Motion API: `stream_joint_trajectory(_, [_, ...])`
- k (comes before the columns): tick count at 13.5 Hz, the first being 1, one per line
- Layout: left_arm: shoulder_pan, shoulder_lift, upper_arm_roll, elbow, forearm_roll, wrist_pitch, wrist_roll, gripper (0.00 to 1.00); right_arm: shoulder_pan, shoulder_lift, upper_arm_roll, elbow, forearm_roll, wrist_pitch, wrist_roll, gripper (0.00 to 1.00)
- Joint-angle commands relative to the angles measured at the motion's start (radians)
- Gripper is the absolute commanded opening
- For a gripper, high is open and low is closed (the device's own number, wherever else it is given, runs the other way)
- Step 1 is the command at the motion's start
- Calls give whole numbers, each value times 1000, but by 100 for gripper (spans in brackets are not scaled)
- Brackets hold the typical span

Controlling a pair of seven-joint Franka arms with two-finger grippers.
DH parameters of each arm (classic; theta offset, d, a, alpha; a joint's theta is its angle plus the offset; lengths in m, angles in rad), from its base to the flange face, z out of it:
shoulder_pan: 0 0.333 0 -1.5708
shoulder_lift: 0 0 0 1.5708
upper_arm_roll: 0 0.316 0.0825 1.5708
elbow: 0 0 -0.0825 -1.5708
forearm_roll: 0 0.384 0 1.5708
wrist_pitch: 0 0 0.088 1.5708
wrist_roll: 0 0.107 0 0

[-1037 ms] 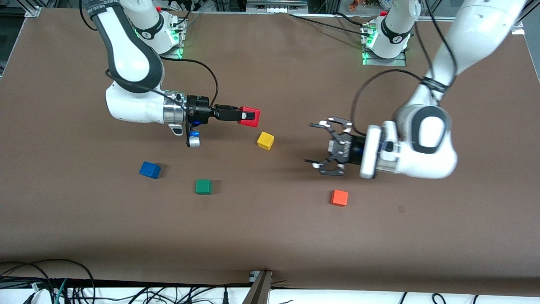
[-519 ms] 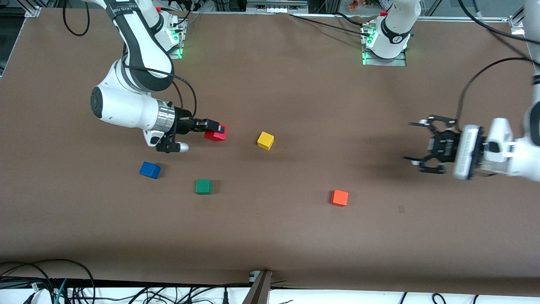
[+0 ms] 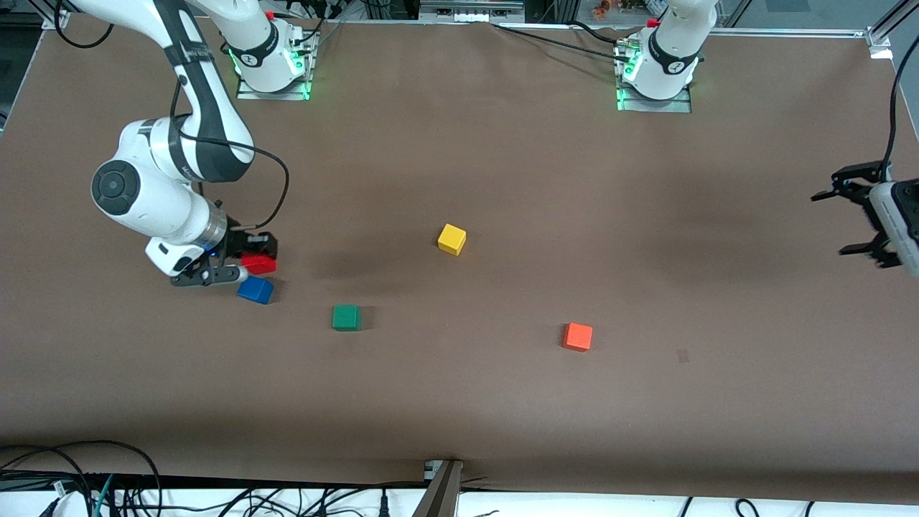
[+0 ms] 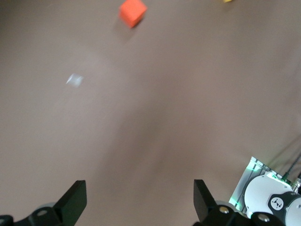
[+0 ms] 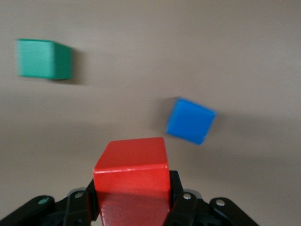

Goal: Pass red block to right arm, stack on blue
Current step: 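Move the red cube with the right gripper over the blue cube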

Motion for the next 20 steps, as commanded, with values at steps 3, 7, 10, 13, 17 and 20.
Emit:
stream_joint_trajectory(3, [-50,-72,0,-18,77,-22,-293,100,-8,105,-24,11,-71,125,-10,1])
stream_joint_trajectory(7, [-50,-66,6,30,17,-25,-316,100,-12,125,-30,9,-79,153,-10,1])
stream_joint_trajectory(10, [-87,-65,-15,27,17,-16,-335,100,-20,135,-30,9,-80,156,-12,2])
stream_joint_trajectory(13, [-102,-65,-17,27,17,-11,-345,100,-18,136,-30,9,-79,160,-4,2])
stream_joint_trajectory(17, [-128,-85,-11,18,20,-5,-350,100,-22,144,-28,8,-77,168,-1,21])
stream_joint_trajectory(20, [-330,-146,186,-21,11,-6,-452,100,-22,145,-28,9,-73,168,-6,100])
